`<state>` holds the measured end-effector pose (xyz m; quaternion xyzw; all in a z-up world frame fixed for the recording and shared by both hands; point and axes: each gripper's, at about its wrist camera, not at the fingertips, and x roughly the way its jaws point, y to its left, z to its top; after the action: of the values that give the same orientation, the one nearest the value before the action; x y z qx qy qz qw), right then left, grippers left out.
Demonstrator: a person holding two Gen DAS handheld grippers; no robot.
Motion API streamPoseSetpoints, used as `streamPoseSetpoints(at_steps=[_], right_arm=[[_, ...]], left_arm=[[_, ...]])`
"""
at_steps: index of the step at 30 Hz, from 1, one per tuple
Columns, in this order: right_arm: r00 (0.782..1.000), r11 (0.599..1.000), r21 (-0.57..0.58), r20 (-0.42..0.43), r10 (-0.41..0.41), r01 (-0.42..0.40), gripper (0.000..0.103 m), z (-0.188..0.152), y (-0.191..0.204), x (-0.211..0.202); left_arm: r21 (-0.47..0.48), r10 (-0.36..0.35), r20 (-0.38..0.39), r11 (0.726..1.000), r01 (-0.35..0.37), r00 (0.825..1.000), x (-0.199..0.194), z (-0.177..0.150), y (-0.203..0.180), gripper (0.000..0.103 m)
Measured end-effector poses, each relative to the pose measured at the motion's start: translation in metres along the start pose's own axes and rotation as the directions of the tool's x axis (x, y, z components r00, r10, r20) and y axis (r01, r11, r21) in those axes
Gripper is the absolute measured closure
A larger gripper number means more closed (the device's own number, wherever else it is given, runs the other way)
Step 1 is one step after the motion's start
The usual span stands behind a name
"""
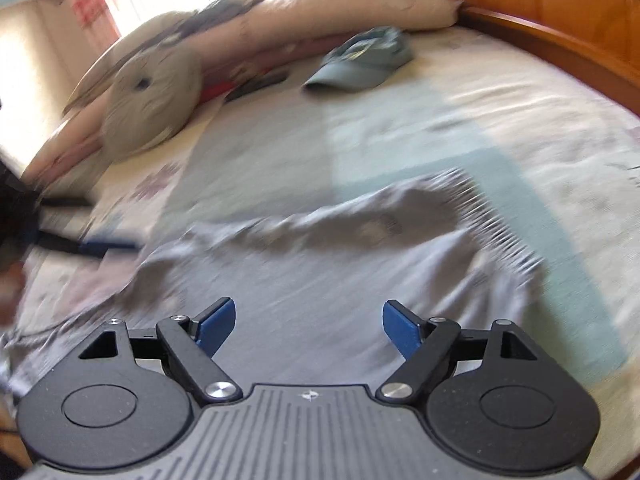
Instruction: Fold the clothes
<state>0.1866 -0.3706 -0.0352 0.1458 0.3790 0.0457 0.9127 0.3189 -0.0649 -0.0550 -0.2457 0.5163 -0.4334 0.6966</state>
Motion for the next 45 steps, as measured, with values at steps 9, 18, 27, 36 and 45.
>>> streamPoseSetpoints(at_steps=[9,18,27,36,45], right_arm=[[0.998,0.998,-0.035,0.003,-0.055,0.055,0.022,-0.002,-0.027,-0.012],[0.990,0.881,-0.459,-0.127,0.064,-0.116,0.019,-0.051,0.067,0.016],[0.991,0.865,-0.491,-0.127,0.049,-0.105,0.011,-0.065,0.061,-0.013],[0.991,0.878,-0.471,-0.127,0.033,-0.090,0.000,-0.080,0.093,0.006],[0.986,0.927,-0.368,-0.110,-0.125,0.077,0.000,-0.085,0.119,0.003]], left_arm=[[0.052,0.223,0.030,0.973,-0.224,0.974,-0.007,-0.014,-0.013,0.033],[0.210,0.397,0.008,0.897,-0.390,0.918,-0.022,-0.045,-0.033,0.032],[0.201,0.465,0.042,0.863,-0.463,0.884,-0.042,-0.070,-0.035,0.032],[0.195,0.447,0.035,0.874,-0.445,0.894,-0.064,-0.087,-0.022,0.030],[0.171,0.432,0.090,0.881,-0.441,0.898,-0.104,-0.078,0.021,0.030]])
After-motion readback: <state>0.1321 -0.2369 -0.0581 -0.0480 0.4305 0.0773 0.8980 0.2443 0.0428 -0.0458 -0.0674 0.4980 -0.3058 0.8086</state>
